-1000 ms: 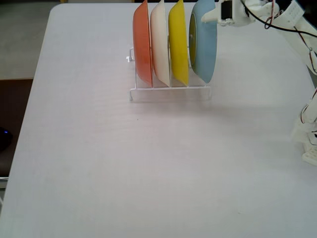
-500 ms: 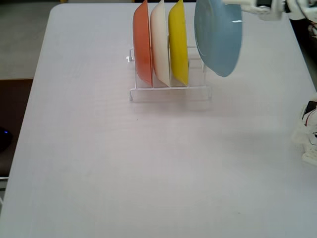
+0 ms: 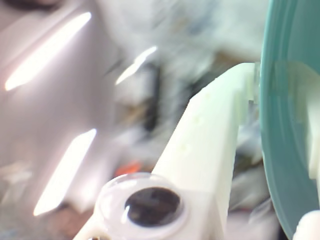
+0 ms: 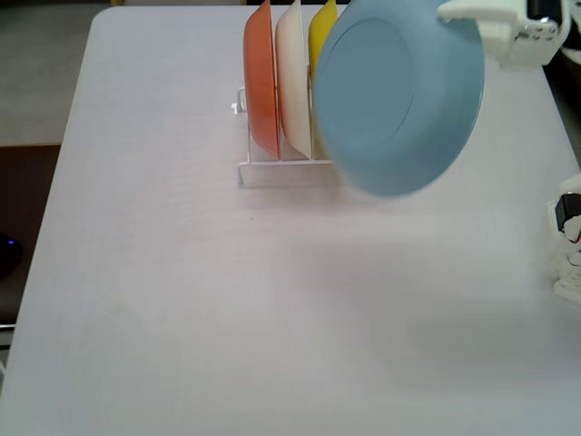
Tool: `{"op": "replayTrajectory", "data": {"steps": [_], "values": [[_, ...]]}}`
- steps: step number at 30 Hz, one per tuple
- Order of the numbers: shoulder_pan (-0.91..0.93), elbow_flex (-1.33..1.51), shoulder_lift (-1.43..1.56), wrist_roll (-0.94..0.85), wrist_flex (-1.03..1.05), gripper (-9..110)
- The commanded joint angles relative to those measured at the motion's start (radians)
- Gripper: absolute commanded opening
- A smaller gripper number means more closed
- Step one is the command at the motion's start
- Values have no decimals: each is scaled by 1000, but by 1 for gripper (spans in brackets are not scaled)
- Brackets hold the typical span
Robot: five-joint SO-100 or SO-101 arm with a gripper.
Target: Could you take three plates?
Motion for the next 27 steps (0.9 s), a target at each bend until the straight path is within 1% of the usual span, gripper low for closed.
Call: {"op": "replayTrajectory", "data": {"steps": [1,6,10,16,27], "values": [[-135,3,-26,94,-175,-1],[-267,3,-103,156,-310,-1],[-307,3,-146,195,-388,-1],[-310,3,-230,204,-486,-1],[-285,14,-262,210,-500,-1]]}}
